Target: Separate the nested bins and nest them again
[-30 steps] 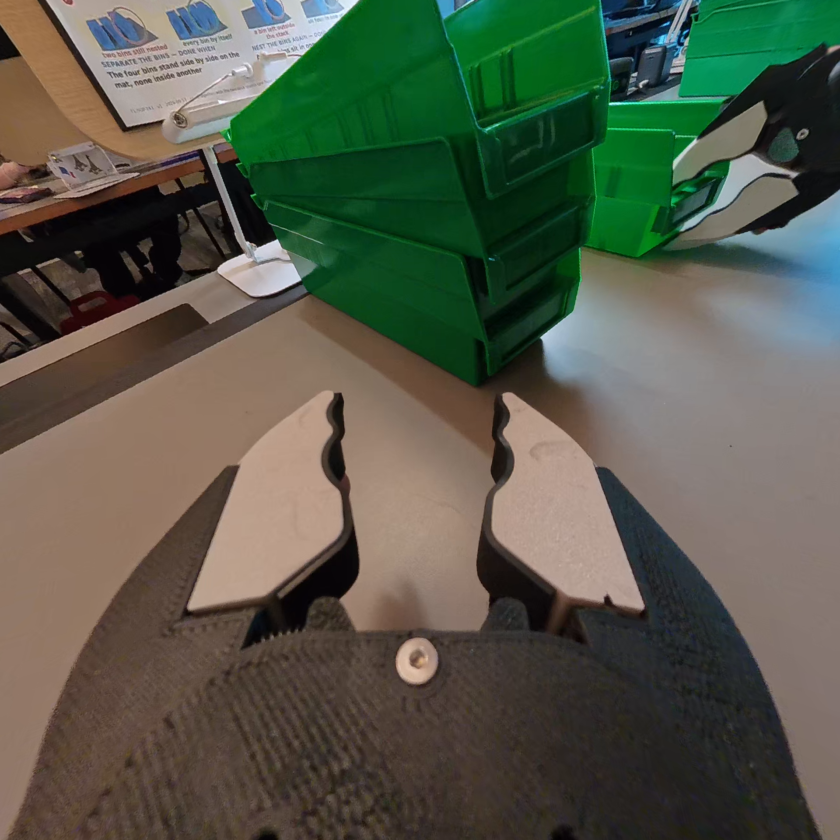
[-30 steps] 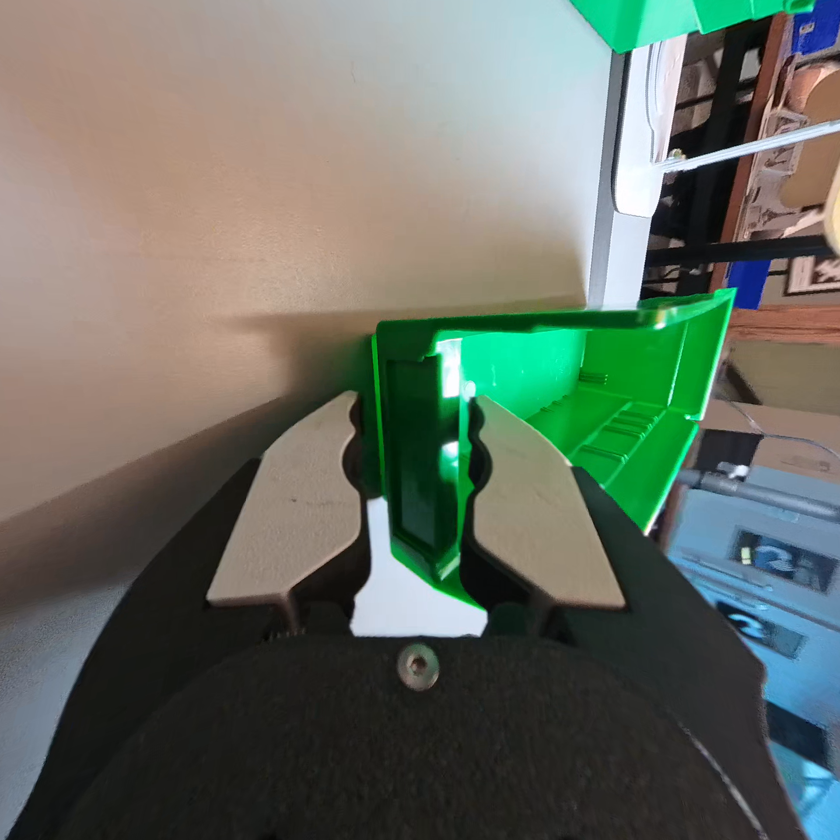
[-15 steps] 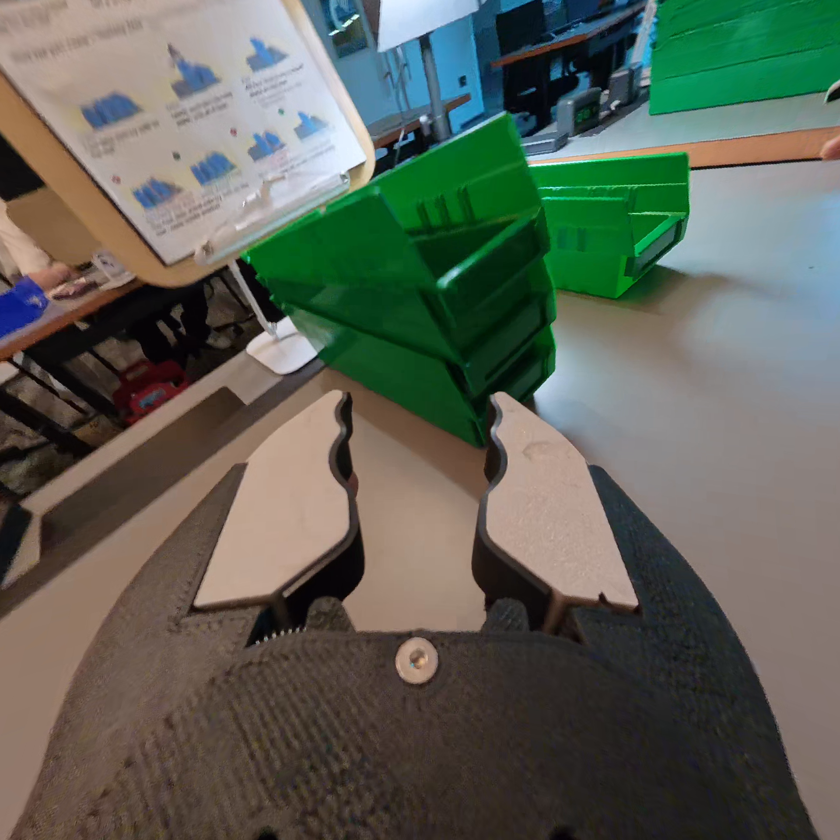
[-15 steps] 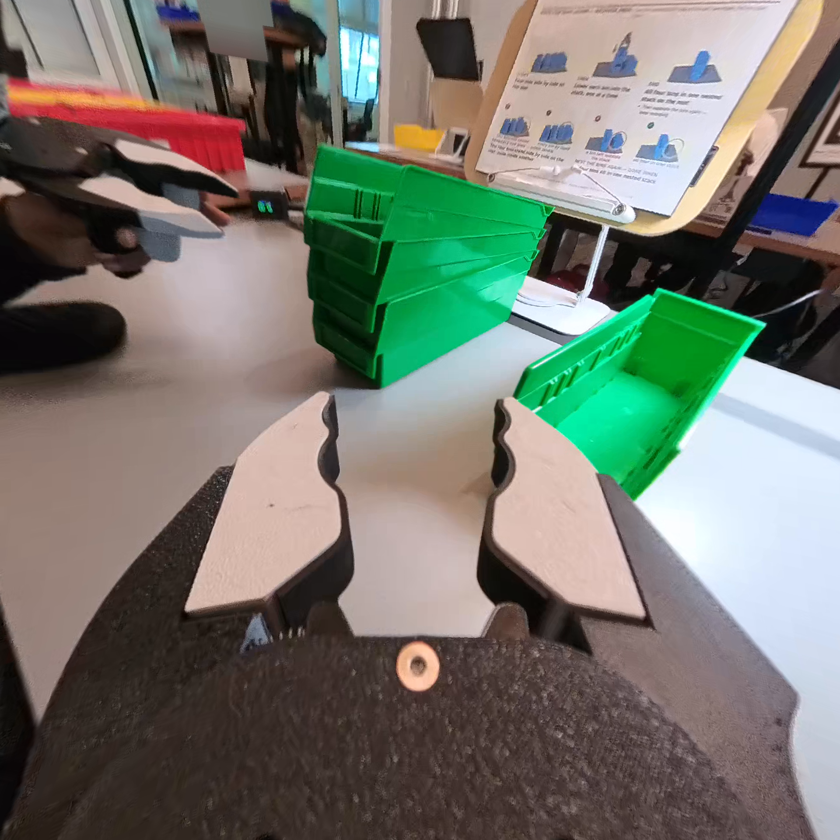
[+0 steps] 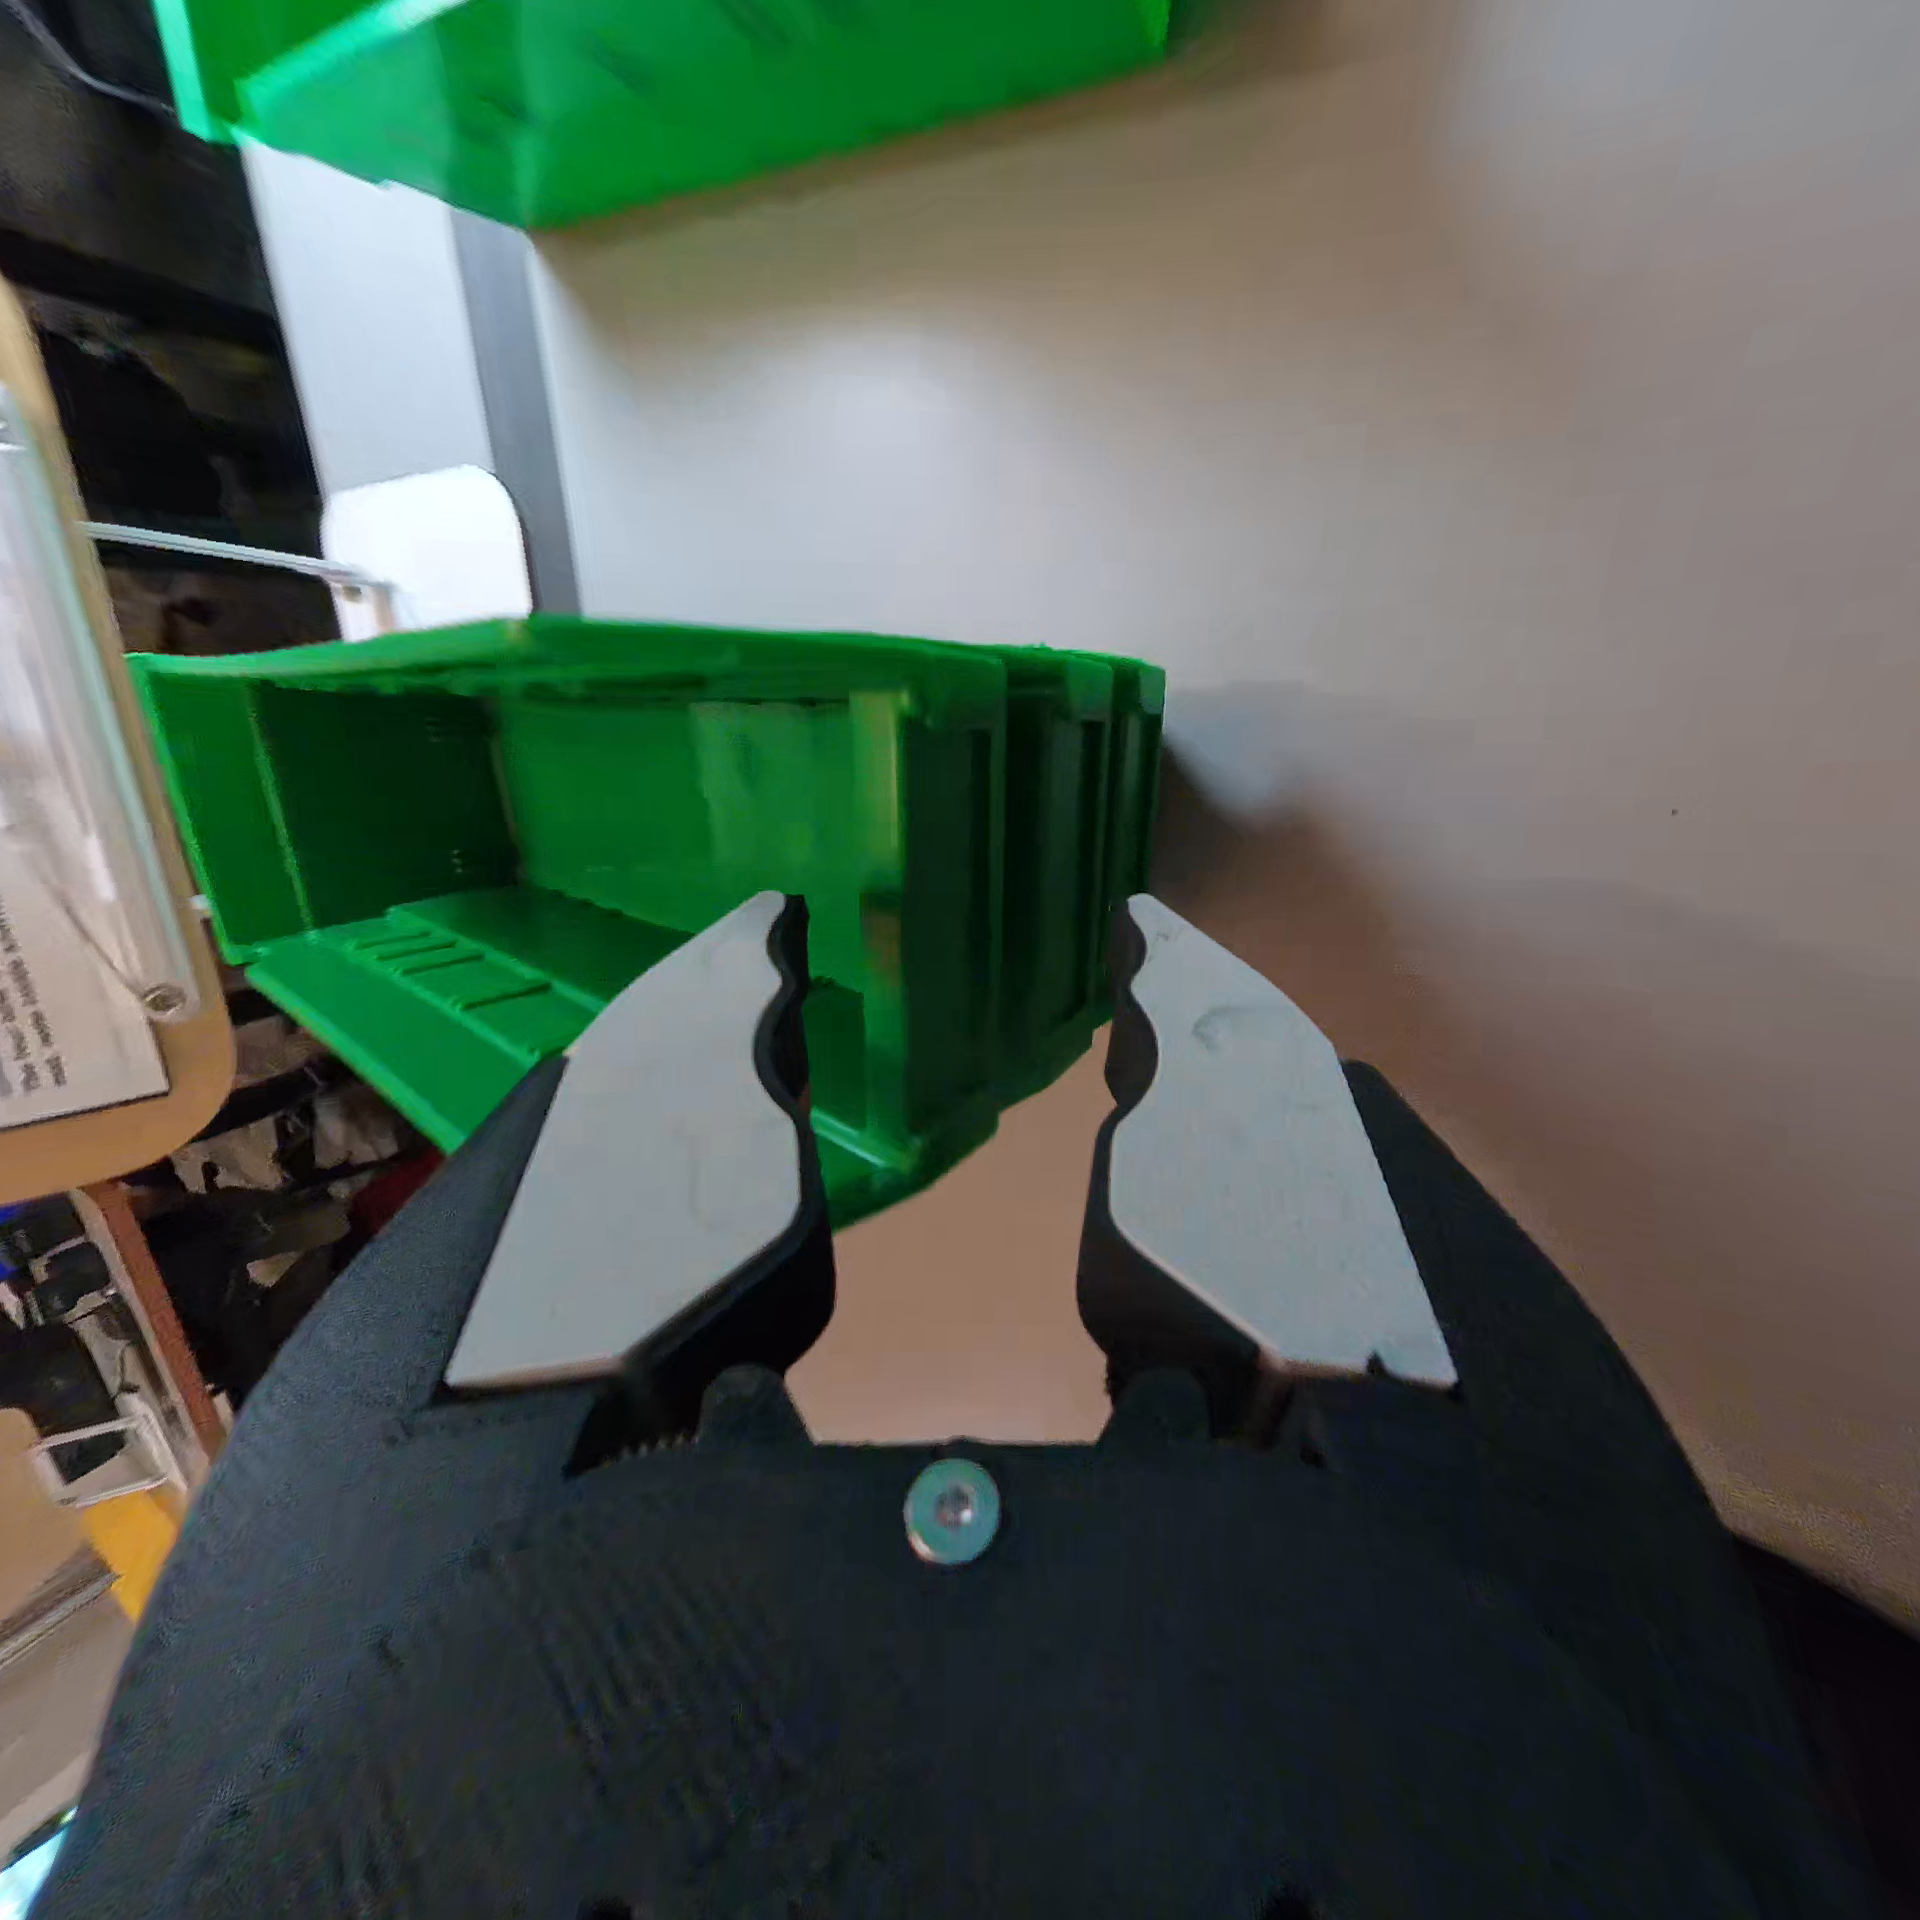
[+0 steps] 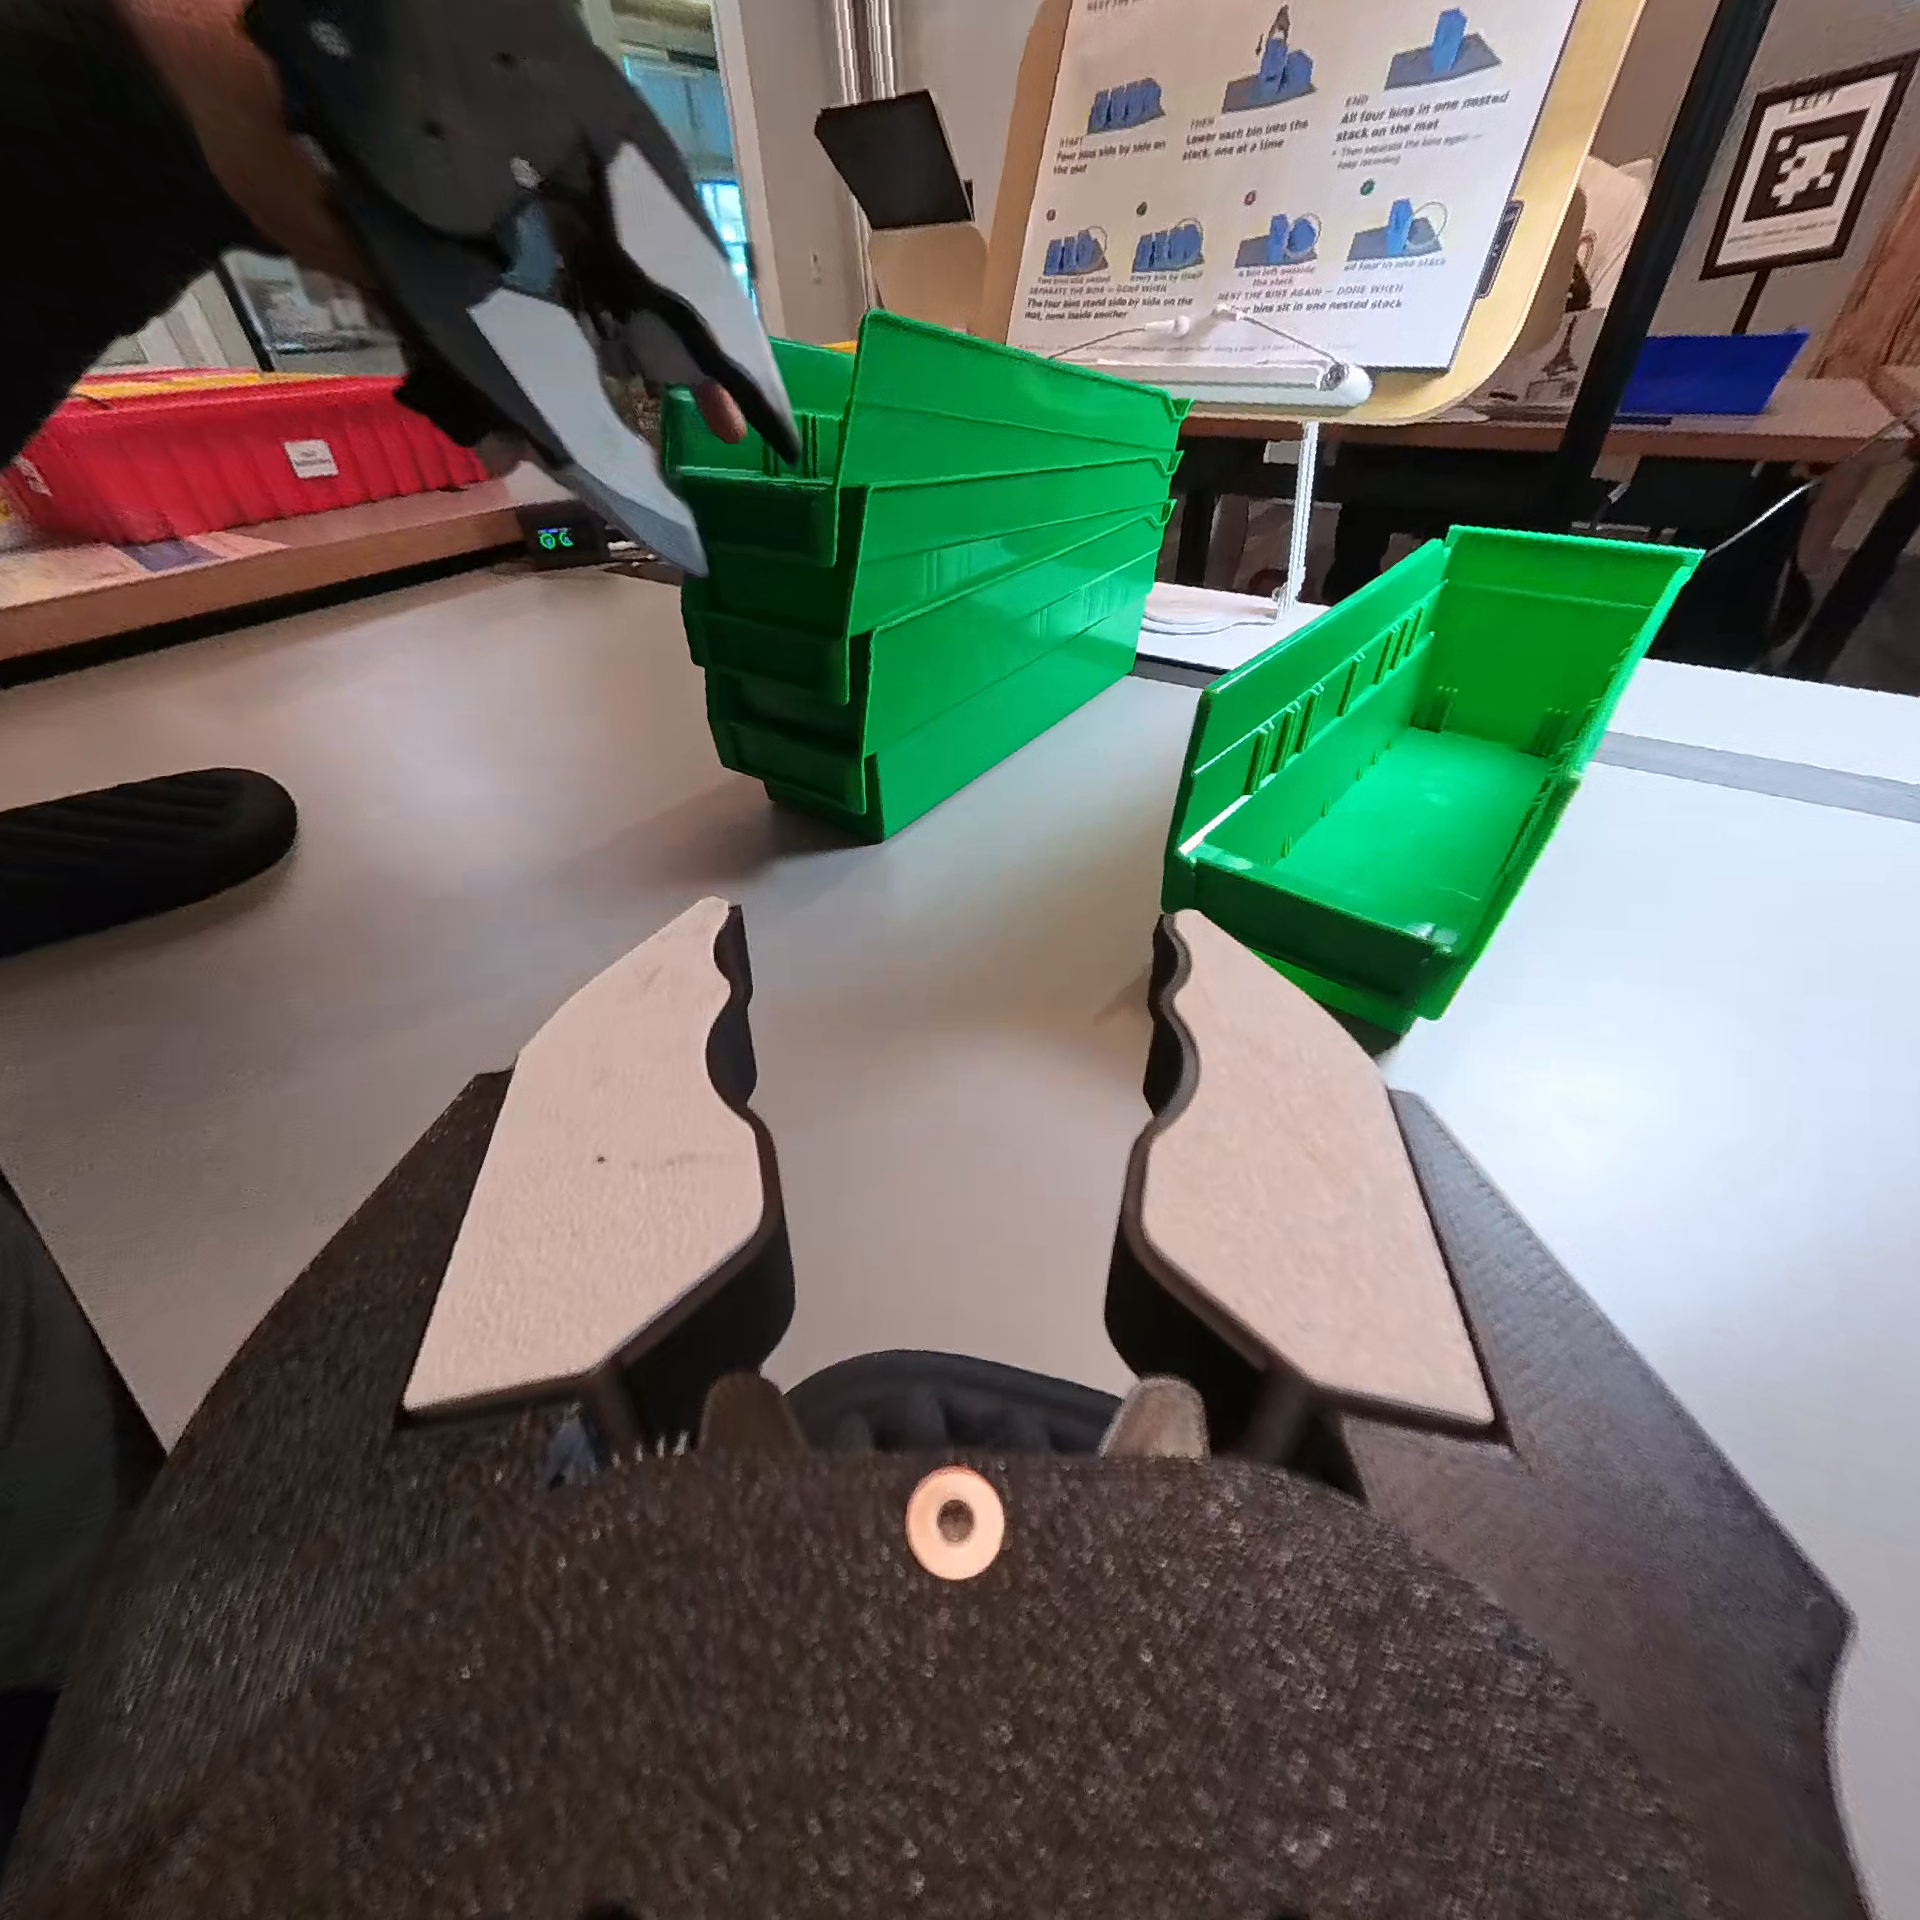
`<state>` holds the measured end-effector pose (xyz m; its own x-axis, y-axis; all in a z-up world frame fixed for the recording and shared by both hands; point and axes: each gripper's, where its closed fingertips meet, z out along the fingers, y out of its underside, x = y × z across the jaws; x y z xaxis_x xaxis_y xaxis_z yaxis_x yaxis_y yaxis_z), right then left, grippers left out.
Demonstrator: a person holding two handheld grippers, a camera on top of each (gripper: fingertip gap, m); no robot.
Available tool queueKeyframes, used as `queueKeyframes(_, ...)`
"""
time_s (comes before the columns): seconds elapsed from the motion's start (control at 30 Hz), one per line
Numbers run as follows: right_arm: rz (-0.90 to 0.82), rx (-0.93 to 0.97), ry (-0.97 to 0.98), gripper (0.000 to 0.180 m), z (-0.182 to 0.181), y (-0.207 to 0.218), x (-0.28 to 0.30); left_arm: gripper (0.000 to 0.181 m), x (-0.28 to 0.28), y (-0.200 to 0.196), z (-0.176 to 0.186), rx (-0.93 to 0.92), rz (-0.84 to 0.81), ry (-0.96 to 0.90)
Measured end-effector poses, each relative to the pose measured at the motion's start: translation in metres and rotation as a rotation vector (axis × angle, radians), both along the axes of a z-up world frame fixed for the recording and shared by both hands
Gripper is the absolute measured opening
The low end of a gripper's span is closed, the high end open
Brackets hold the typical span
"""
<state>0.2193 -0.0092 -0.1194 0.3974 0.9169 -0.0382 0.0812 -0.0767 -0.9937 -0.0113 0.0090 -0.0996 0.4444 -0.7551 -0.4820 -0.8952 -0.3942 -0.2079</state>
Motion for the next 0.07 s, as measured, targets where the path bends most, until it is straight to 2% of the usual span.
queueKeyframes(0.07,-0.006,0.01,-0.009,0.074,-0.0007,-0.0011,0.0001,0.055,-0.0005,0.0084,-0.0102,-0.079,0.01,0.05)
